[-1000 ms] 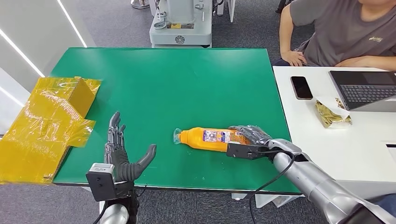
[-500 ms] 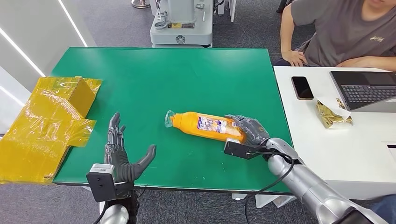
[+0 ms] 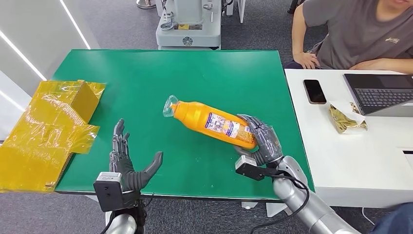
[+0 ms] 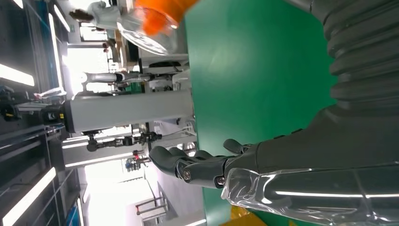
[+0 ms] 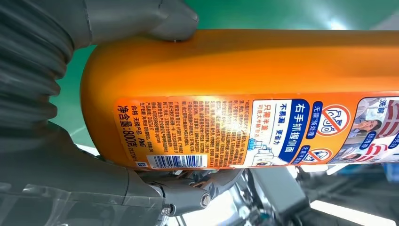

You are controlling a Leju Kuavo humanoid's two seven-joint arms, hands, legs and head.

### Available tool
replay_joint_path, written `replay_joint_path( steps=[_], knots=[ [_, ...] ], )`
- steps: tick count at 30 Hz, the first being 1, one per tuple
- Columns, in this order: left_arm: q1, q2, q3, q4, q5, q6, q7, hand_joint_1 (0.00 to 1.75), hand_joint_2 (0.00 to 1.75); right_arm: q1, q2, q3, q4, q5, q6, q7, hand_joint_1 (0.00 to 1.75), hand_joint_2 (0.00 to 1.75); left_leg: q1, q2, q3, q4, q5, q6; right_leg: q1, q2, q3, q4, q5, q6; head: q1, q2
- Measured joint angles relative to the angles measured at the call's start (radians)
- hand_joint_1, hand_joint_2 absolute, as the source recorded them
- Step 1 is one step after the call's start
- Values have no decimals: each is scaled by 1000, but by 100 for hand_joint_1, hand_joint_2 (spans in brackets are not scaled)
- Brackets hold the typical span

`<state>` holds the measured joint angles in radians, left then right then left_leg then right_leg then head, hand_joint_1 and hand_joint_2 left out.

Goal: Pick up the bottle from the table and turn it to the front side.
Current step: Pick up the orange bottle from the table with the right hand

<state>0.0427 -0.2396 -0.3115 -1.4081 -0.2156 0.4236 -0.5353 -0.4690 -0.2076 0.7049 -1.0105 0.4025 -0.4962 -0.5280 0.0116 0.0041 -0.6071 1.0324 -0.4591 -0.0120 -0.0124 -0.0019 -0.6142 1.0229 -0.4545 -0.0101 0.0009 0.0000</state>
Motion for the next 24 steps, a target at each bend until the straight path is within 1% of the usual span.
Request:
replay_joint_path(
  steps=[3, 6, 8, 11, 16, 24],
  knots=[
    [-1, 0, 1, 2, -19, 22, 22, 0, 175, 38, 13, -23, -41, -2, -71, -32, 175, 175, 0, 0, 0, 0, 0, 0, 0, 0, 0, 0, 0, 0, 0, 0],
    [-11, 1, 2, 2, -18, 6, 33, 0, 175, 71, 39, -47, -77, -13, -152, -83, 175, 175, 0, 0, 0, 0, 0, 0, 0, 0, 0, 0, 0, 0, 0, 0],
    [-23, 1, 2, 2, -19, -5, 36, 0, 175, 86, 63, -68, -97, -5, -181, -112, 175, 175, 0, 0, 0, 0, 0, 0, 0, 0, 0, 0, 0, 0, 0, 0],
    [-38, 2, 2, 2, -19, -14, 45, 0, 175, 103, 93, -94, -118, 7, -186, -130, 175, 175, 0, 0, 0, 0, 0, 0, 0, 0, 0, 0, 0, 0, 0, 0],
    [-68, 2, -4, 6, -30, -59, 51, 0, 175, 119, 125, -125, -134, 30, -187, -161, 175, 175, 0, 0, 0, 0, 0, 0, 0, 0, 0, 0, 0, 0, 0, 0],
    [-112, 3, -8, 19, -46, -73, 55, 0, 175, 142, 161, -160, -141, 69, -187, -166, 175, 175, 0, 0, 0, 0, 0, 0, 0, 0, 0, 0, 0, 0, 0, 0]
  ],
)
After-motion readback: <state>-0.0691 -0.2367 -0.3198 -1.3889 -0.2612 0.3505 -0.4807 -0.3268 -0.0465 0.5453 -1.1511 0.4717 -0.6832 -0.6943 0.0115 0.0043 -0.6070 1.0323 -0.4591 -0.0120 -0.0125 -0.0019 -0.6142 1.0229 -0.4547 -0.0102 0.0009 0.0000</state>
